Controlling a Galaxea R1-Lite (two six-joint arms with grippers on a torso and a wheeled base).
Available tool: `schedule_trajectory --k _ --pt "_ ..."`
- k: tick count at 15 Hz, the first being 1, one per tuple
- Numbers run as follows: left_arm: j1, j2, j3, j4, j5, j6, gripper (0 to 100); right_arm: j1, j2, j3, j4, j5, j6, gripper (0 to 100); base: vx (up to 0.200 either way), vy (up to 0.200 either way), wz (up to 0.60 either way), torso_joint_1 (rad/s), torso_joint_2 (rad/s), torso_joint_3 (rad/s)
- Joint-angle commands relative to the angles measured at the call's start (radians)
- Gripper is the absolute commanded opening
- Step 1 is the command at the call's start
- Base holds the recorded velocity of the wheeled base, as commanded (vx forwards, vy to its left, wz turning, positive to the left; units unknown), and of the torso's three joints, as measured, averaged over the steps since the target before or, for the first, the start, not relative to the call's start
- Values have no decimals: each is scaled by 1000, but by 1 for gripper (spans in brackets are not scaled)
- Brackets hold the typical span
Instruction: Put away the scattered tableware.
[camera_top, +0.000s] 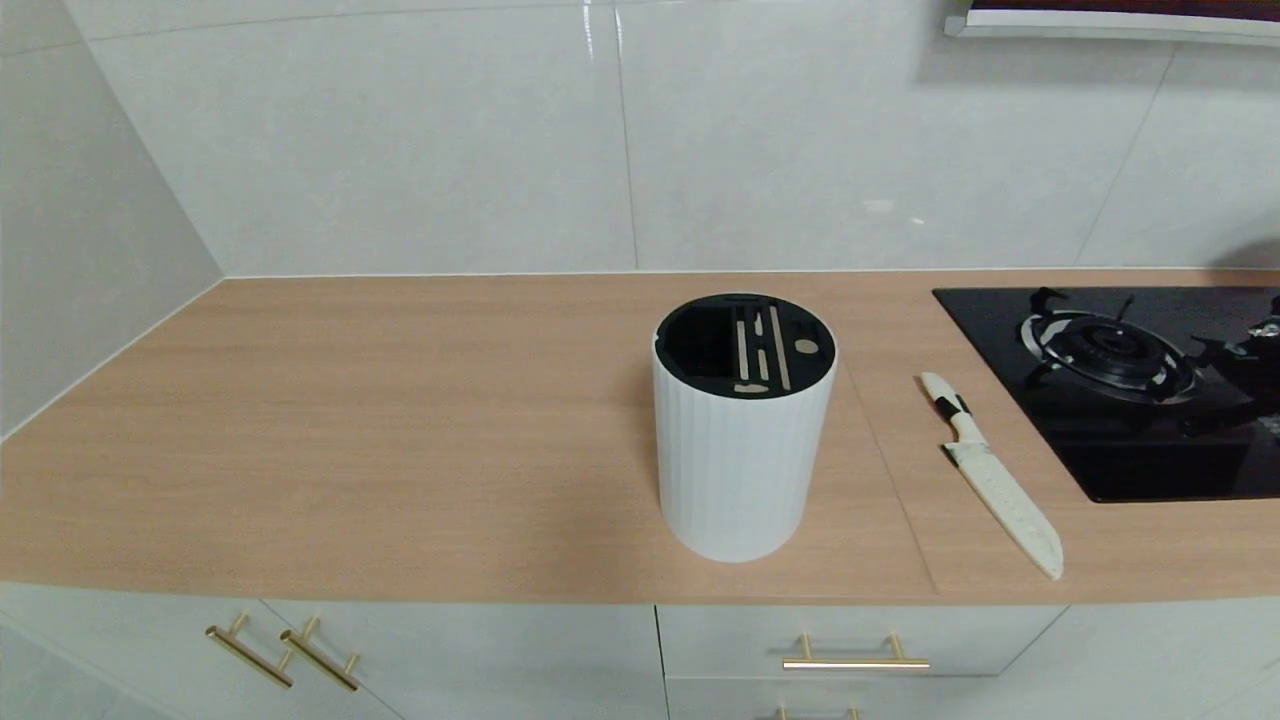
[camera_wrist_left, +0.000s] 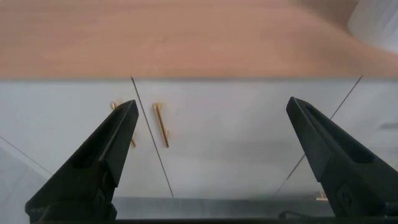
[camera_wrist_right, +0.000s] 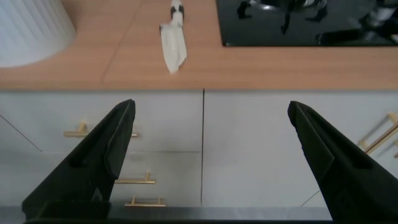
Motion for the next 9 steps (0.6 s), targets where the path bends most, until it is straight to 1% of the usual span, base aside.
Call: schedule_trajectory --k 1,6,9 --pt "0 0 0 0 0 0 100 0 2 0 0 0 -1 100 0 0 0 276 -579 -290" --pt "0 0 0 0 0 0 100 0 2 0 0 0 -1 100 0 0 0 282 -581 -299" --pt "-1 0 0 0 0 0 100 0 2 0 0 0 -1 100 0 0 0 212 -427 -224"
